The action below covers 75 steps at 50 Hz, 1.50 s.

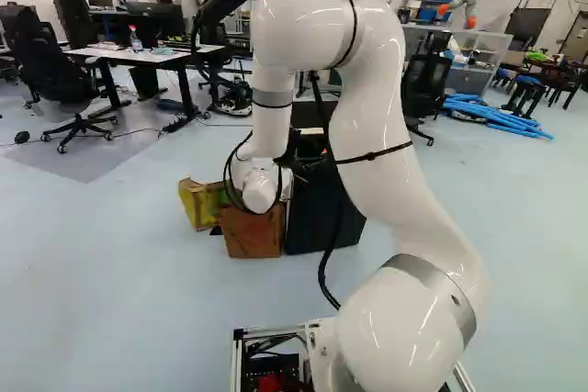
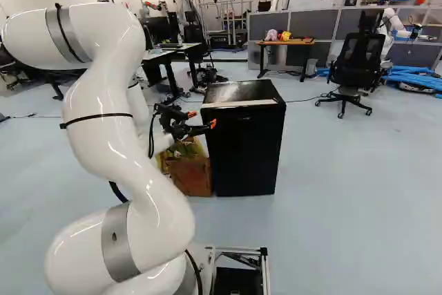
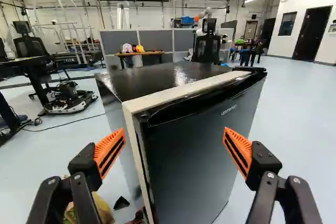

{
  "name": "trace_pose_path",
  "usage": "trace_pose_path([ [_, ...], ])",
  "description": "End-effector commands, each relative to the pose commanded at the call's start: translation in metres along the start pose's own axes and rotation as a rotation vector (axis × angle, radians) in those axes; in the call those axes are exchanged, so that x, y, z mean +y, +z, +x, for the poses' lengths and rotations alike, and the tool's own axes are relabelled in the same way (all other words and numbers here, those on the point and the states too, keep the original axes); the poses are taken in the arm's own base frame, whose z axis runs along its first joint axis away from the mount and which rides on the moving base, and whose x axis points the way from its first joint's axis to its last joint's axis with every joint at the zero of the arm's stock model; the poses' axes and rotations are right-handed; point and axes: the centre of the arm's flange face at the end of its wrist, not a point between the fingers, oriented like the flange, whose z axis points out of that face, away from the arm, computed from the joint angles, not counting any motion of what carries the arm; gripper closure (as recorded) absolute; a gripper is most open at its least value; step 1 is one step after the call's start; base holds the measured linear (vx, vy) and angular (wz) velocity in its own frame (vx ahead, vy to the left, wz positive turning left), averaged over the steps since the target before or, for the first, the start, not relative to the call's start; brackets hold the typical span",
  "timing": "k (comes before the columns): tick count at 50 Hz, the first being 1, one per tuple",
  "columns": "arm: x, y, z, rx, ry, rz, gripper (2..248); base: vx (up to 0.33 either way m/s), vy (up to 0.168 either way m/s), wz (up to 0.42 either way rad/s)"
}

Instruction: Grab a drink from the fridge

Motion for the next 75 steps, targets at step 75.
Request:
trace_pose_path([
  [75,-0.024,0.02,-0.005,0.023,0.06,-0.126,3,0.0,0.0,0.0],
])
